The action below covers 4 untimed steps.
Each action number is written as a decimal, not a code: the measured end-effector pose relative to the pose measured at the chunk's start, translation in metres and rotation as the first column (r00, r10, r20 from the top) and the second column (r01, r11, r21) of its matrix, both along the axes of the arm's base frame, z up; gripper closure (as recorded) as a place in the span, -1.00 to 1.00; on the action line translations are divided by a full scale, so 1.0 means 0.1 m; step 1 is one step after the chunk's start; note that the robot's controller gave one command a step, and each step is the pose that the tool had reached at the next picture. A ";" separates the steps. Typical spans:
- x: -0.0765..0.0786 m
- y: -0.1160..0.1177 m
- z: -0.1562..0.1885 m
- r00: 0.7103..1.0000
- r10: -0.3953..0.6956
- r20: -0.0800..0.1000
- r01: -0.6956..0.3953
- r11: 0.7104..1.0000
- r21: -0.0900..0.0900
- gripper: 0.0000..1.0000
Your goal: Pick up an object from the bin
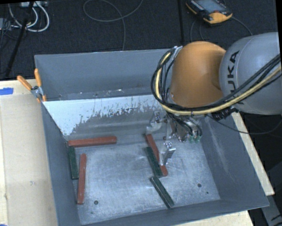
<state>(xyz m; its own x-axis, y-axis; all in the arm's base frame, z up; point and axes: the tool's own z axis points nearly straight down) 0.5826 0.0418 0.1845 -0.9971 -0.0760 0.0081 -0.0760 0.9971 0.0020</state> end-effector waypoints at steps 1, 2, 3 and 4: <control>0.21 -0.11 -0.30 0.998 0.061 0.019 -0.061 0.998 -0.001 -1.00; 0.11 -0.15 -0.84 0.961 0.276 0.008 -0.276 0.961 -0.001 -1.00; 0.09 -0.36 -1.03 0.888 0.460 0.015 -0.460 0.888 -0.002 1.00; 0.13 -0.35 -1.03 0.887 0.459 0.040 -0.459 0.888 -0.008 -1.00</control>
Offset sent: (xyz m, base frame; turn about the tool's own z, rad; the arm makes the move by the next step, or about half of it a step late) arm 0.0034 -0.0194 -0.1106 -0.3728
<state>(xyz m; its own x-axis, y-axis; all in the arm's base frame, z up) 0.5955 0.0073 0.0810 -0.8502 -0.5255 -0.0314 -0.5254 0.8508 -0.0094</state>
